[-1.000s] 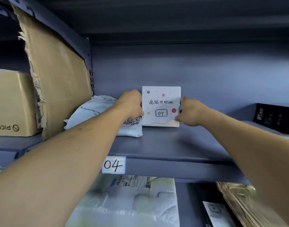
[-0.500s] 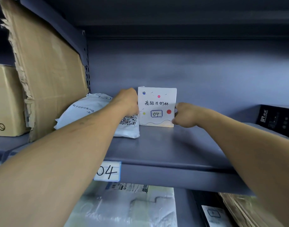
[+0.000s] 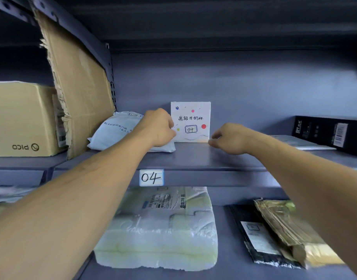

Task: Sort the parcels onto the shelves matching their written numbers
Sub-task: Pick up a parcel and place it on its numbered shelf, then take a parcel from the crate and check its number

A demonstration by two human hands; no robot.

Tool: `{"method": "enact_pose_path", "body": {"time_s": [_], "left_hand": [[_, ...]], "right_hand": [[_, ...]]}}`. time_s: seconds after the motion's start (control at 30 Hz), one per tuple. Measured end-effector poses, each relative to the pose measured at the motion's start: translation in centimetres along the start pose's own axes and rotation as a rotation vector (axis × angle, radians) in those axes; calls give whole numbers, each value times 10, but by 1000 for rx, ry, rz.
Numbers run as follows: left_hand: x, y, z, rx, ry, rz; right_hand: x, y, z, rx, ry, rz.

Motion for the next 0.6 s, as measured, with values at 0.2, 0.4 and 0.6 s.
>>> {"method": "enact_pose_path", "body": {"time_s": [0.2, 0.4, 0.6], "left_hand": [[-9, -17, -63, 51, 19, 6], [-4, -29, -135, 74, 32, 0], [8, -36, -202, 127, 23, -127]], "right_hand": [[0, 14, -63, 22, -125, 88], [14, 24, -130, 51, -248, 128], [46, 24, -195, 94, -351, 185]]}}
Point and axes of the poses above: each hand's wrist, its own z-axis towards the middle knuckle, its own x-axis out of the palm, y = z × x, the point moved 10 cm from there along z, towards the middle knuckle, and after that the axes turned 4 degrees about y, right-handed, at the moved point
